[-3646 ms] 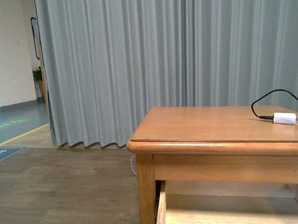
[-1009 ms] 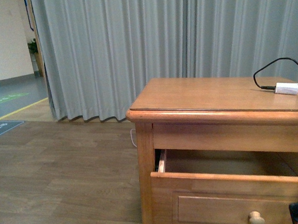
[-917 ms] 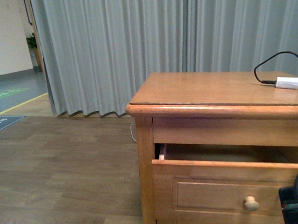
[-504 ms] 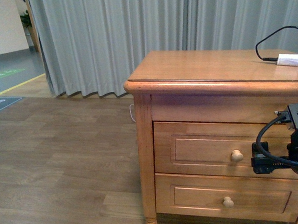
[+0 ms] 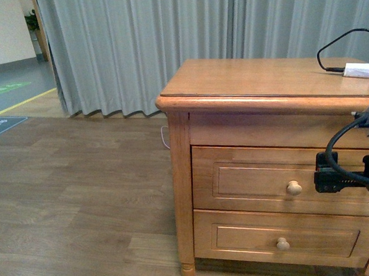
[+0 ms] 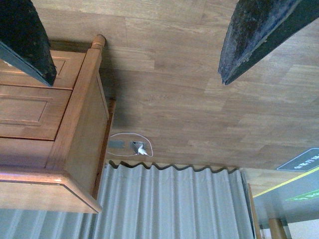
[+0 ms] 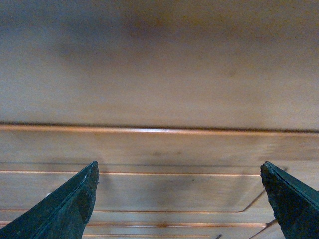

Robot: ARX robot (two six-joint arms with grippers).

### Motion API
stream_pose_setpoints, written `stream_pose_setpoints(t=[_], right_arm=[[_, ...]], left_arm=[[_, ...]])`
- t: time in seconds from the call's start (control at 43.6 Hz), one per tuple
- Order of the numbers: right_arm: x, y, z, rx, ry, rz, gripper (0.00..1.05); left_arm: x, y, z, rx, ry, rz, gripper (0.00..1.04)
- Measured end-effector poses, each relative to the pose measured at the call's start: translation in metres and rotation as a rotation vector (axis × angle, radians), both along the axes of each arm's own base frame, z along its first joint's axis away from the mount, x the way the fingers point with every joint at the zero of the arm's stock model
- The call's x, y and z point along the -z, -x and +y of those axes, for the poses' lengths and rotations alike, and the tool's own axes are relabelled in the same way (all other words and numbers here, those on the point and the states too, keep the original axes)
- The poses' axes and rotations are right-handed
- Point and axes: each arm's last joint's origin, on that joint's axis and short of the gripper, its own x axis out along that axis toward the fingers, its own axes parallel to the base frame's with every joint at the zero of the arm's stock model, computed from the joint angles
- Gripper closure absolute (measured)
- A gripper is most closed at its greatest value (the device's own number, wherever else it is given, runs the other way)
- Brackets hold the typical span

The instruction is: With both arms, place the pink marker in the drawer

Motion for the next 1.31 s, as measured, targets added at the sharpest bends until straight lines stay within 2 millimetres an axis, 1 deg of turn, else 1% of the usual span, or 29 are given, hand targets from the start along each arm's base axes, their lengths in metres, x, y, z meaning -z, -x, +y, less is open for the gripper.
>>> stream_pose_setpoints(t=[0.138,0.252,0.298,0.344,0.459,0.482,0.573,0.757,0.825,0.894,1.009,1.078,1.146,1.169,1.307], right_arm=[[-0.019,0.019,0.002,-0.014,-0.016,0.015,0.08],[-0.037,0.047,0.003,-0.03,-0.059,0.061,0.08],[-0.052,0.063,0.003,-0.04,-0.089,0.08,0.08],[-0.062,0.071,0.003,-0.046,-0.11,0.084,0.08],[-0.095,0.096,0.003,-0.075,-0.171,0.076,0.08],[-0.098,0.099,0.003,-0.08,-0.177,0.076,0.08],[-0.122,0.123,0.004,-0.098,-0.194,0.075,0.08],[-0.153,0.168,0.013,-0.111,-0.176,0.096,0.08],[-0.163,0.181,0.016,-0.082,-0.183,0.045,0.08],[-0.17,0.188,0.017,-0.072,-0.202,0.002,0.08],[-0.169,0.188,0.017,-0.067,-0.21,0.003,0.08],[-0.16,0.19,0.015,-0.089,-0.14,-0.132,0.21],[-0.153,0.196,0.013,-0.109,-0.094,-0.215,0.31],[-0.15,0.2,0.012,-0.112,-0.072,-0.242,0.37],[-0.127,0.215,0.005,-0.11,-0.031,-0.243,0.69]], left_arm=[[0.0,0.0,0.0,0.0,0.0,0.0,0.06],[0.0,0.0,0.0,0.0,0.0,0.0,0.06],[0.0,0.0,0.0,0.0,0.0,0.0,0.06],[0.0,0.0,0.0,0.0,0.0,0.0,0.06],[0.0,0.0,0.0,0.0,0.0,0.0,0.06],[0.0,0.0,0.0,0.0,0.0,0.0,0.06],[0.0,0.0,0.0,0.0,0.0,0.0,0.06],[0.0,0.0,0.0,0.0,0.0,0.0,0.06],[0.0,0.0,0.0,0.0,0.0,0.0,0.06],[0.0,0.0,0.0,0.0,0.0,0.0,0.06],[0.0,0.0,0.0,0.0,0.0,0.0,0.06],[0.0,0.0,0.0,0.0,0.0,0.0,0.06],[0.0,0.0,0.0,0.0,0.0,0.0,0.06],[0.0,0.0,0.0,0.0,0.0,0.0,0.06],[0.0,0.0,0.0,0.0,0.0,0.0,0.06]])
